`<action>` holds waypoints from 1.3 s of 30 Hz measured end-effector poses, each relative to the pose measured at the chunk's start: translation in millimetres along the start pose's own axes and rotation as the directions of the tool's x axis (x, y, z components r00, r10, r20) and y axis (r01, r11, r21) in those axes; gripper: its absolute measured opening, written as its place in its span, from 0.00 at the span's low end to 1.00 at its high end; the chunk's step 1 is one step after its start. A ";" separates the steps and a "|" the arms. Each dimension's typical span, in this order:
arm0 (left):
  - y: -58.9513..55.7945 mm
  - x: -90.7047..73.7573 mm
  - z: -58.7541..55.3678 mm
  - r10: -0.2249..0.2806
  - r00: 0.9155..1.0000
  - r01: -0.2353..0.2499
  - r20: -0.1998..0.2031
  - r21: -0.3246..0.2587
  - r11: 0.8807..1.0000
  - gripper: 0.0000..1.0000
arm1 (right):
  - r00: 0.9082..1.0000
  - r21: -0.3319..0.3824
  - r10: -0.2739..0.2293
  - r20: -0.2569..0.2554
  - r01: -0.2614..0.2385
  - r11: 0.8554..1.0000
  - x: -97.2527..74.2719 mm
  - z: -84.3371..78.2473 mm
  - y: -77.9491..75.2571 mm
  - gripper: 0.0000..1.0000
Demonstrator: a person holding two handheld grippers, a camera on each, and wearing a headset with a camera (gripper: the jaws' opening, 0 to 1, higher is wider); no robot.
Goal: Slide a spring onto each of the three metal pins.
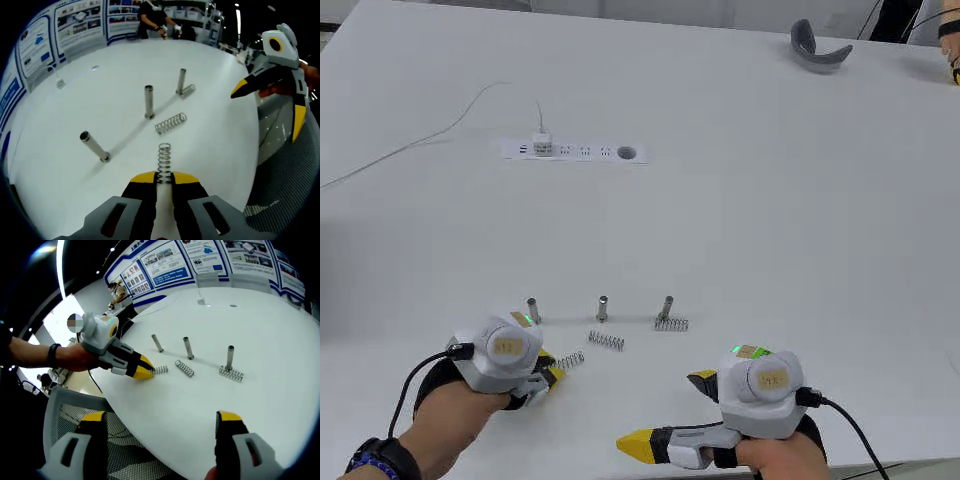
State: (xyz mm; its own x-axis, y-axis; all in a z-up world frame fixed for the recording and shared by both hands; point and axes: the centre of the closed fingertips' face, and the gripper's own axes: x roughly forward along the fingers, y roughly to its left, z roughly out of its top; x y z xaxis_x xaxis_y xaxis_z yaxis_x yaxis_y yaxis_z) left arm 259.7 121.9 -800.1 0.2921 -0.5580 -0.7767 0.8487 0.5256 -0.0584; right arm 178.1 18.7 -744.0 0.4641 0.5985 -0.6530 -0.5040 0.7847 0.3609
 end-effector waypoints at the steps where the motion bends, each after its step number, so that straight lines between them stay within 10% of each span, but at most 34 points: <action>1: -0.6 -0.9 -0.5 -0.001 1.000 0.001 -0.006 -0.006 1.000 0.11 | 1.000 -0.004 0.002 -0.001 -0.002 1.000 0.2 0.3 -0.3 0.91; 26: -3.6 -54.4 -8.8 0.015 0.999 -0.011 0.041 -0.089 0.996 0.10 | 0.995 0.003 0.100 0.020 -0.100 0.995 6.8 4.1 22.7 0.80; 39: -16.9 -79.6 -4.3 -0.022 0.996 0.028 0.090 -0.063 0.998 0.10 | 0.986 0.021 0.132 0.102 -0.134 0.991 4.8 33.4 25.6 0.76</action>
State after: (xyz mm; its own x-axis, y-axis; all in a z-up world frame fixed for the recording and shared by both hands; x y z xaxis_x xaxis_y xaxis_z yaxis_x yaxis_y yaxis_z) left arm 220.2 160.2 -739.9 0.3115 -0.6251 -0.7157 0.8272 0.5490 -0.1195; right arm 191.8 47.1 -715.6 0.4653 0.7098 -0.5288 -0.5463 0.7004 0.4594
